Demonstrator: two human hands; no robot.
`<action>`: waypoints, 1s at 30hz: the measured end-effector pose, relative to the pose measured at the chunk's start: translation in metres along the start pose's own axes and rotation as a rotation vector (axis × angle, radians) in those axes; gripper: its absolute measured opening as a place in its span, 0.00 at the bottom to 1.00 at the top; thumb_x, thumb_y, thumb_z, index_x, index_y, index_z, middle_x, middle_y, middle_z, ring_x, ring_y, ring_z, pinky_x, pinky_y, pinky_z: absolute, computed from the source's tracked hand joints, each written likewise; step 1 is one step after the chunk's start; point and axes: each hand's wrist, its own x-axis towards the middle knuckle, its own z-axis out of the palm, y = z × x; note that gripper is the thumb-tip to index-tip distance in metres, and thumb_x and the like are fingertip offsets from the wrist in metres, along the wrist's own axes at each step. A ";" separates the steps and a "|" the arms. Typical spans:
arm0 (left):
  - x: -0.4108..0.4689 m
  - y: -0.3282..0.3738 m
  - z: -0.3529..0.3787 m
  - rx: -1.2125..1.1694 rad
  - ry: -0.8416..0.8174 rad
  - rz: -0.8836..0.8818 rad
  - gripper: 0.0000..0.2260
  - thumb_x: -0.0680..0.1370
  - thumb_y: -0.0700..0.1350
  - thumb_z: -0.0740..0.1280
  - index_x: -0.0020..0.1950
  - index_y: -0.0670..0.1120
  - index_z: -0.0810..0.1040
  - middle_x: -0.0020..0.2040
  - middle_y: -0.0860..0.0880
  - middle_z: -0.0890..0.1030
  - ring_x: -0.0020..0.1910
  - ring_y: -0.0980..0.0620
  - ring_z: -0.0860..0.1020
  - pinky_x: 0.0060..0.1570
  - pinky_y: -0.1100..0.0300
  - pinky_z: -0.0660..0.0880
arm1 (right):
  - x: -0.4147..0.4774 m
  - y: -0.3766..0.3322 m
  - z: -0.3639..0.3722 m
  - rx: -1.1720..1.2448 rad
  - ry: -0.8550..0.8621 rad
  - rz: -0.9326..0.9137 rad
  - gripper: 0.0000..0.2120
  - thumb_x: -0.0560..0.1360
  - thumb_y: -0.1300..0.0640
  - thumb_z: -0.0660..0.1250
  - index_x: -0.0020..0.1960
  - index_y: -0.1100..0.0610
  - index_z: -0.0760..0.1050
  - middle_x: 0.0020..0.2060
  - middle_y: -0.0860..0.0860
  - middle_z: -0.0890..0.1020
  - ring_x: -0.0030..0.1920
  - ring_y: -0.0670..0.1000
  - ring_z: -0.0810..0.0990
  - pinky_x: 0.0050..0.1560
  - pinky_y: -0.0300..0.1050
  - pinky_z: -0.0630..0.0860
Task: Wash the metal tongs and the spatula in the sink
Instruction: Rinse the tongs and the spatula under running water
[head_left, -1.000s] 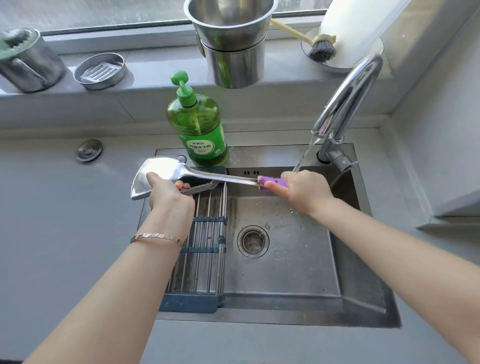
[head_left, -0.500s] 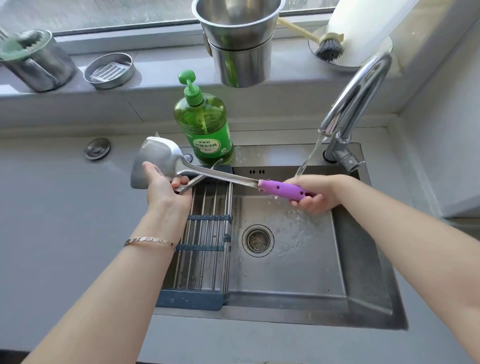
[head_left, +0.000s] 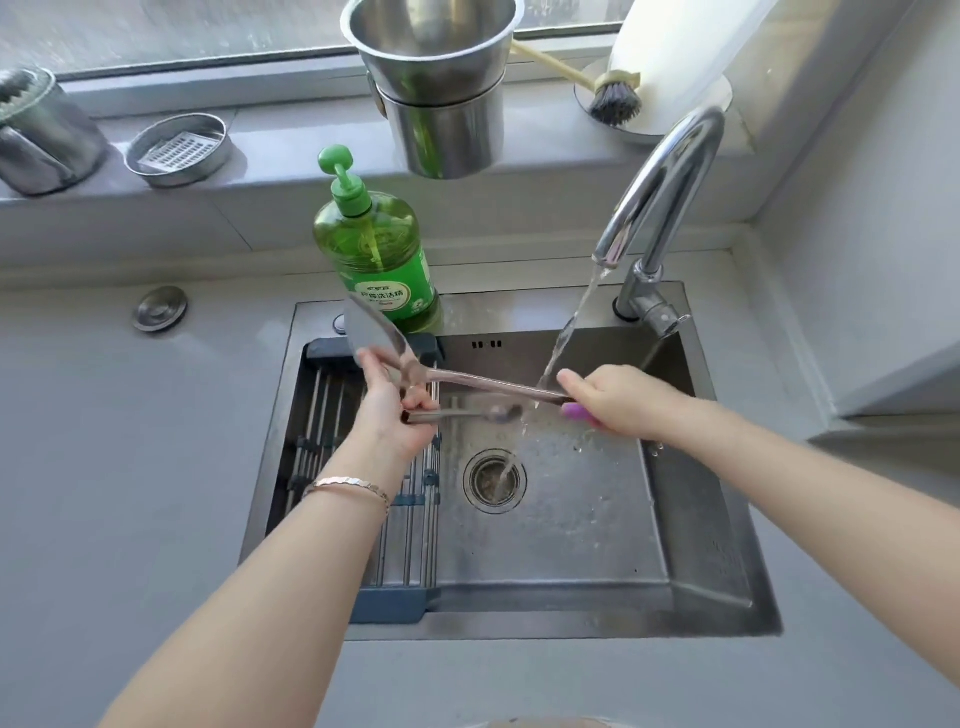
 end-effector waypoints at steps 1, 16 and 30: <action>0.004 -0.003 -0.003 0.083 0.019 -0.039 0.24 0.72 0.69 0.59 0.39 0.47 0.72 0.22 0.53 0.70 0.18 0.60 0.61 0.21 0.70 0.60 | -0.005 0.002 -0.006 -0.193 0.137 -0.044 0.28 0.79 0.41 0.47 0.27 0.53 0.68 0.33 0.49 0.82 0.35 0.53 0.78 0.40 0.46 0.71; -0.002 0.001 -0.031 -0.211 -0.078 0.195 0.42 0.66 0.78 0.48 0.60 0.44 0.72 0.41 0.46 0.73 0.21 0.57 0.59 0.25 0.67 0.62 | 0.009 -0.035 -0.012 -0.629 0.646 -0.456 0.25 0.77 0.38 0.53 0.46 0.59 0.77 0.42 0.55 0.81 0.44 0.57 0.79 0.41 0.45 0.62; 0.010 0.002 -0.024 0.348 0.269 0.265 0.17 0.80 0.57 0.56 0.47 0.43 0.68 0.23 0.51 0.66 0.16 0.58 0.62 0.30 0.65 0.64 | 0.028 -0.026 -0.043 -0.279 -0.142 -0.013 0.38 0.74 0.31 0.44 0.41 0.60 0.80 0.30 0.56 0.79 0.27 0.53 0.75 0.32 0.42 0.74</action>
